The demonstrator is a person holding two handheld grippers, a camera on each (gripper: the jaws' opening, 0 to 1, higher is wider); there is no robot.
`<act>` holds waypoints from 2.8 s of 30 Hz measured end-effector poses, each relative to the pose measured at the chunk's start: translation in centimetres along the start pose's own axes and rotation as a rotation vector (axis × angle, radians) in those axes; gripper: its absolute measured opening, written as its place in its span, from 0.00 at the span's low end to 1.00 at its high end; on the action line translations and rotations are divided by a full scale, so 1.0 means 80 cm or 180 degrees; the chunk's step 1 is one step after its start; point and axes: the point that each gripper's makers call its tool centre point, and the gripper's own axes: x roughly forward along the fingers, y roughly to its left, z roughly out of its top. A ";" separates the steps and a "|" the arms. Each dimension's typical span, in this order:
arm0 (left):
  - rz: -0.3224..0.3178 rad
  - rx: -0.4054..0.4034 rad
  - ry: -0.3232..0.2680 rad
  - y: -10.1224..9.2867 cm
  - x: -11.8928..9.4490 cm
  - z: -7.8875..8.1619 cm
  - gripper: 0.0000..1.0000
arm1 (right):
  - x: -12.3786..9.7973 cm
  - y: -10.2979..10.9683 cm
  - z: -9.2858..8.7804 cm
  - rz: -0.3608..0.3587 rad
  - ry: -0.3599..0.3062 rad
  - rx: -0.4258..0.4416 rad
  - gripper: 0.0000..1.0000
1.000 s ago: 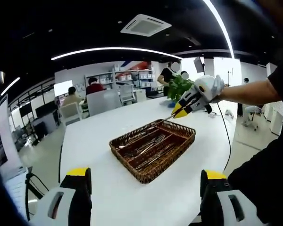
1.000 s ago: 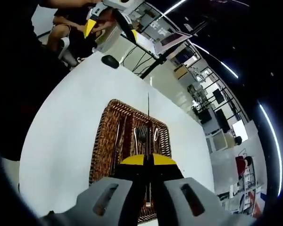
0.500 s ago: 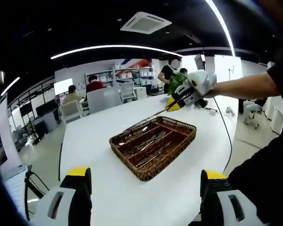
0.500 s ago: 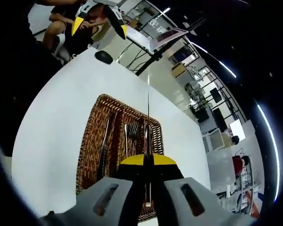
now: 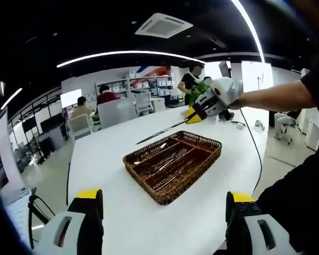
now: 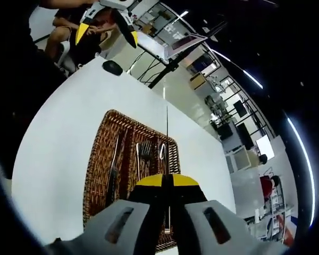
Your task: Arrange the knives, forks, and spoons in their matching storage slots by inserting each utensil handle-first until every utensil is classified and aligned in the correct compartment
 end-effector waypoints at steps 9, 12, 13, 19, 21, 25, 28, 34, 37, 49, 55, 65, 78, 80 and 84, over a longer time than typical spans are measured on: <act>-0.0003 -0.0014 0.0075 0.000 0.005 -0.011 1.00 | 0.006 0.014 -0.007 0.0042 0.0015 0.0012 0.00; 0.0010 -0.0021 0.0070 0.003 0.005 -0.012 1.00 | 0.008 0.017 -0.011 0.0049 0.0030 0.0017 0.00; 0.0011 -0.0027 0.0074 0.003 0.005 -0.013 1.00 | 0.008 0.018 -0.011 0.0047 0.0034 0.0024 0.00; 0.0012 -0.0031 0.0079 0.004 0.004 -0.014 1.00 | 0.012 0.026 -0.015 0.0056 0.0036 0.0051 0.00; 0.0013 -0.0037 0.0082 0.005 0.005 -0.014 1.00 | 0.014 0.029 -0.017 0.0069 0.0037 0.0066 0.00; 0.0020 -0.0057 0.0087 0.006 0.006 -0.016 1.00 | 0.017 0.035 -0.021 0.0085 0.0044 0.0081 0.00; 0.0023 -0.0072 0.0083 0.006 0.006 -0.016 1.00 | 0.020 0.042 -0.023 0.0103 0.0045 0.0100 0.00; 0.0031 -0.0088 0.0088 0.006 0.006 -0.020 1.00 | 0.026 0.054 -0.030 0.0136 0.0071 0.0123 0.00; 0.0027 -0.0081 0.0073 0.005 0.004 -0.022 1.00 | 0.029 0.061 -0.033 0.0161 0.0090 0.0134 0.00; 0.0037 -0.0097 0.0125 0.004 0.001 -0.033 1.00 | 0.050 0.093 -0.050 0.0328 0.0156 0.0087 0.00; 0.0072 -0.0105 0.0101 0.005 -0.001 -0.032 1.00 | 0.050 0.091 -0.048 0.0321 0.0090 0.0161 0.00; 0.0063 -0.0105 0.0111 0.001 -0.003 -0.037 1.00 | 0.051 0.107 -0.043 0.0432 0.0025 0.0130 0.00; 0.0070 -0.0117 0.0098 0.001 -0.003 -0.040 1.00 | 0.064 0.128 -0.056 0.0681 0.0085 0.0186 0.00; 0.0063 -0.0112 0.0109 0.001 -0.003 -0.042 1.00 | 0.064 0.130 -0.056 0.0713 0.0068 0.0203 0.00; 0.0065 -0.0113 0.0109 0.002 -0.003 -0.043 1.00 | 0.065 0.131 -0.058 0.0745 0.0038 0.0284 0.00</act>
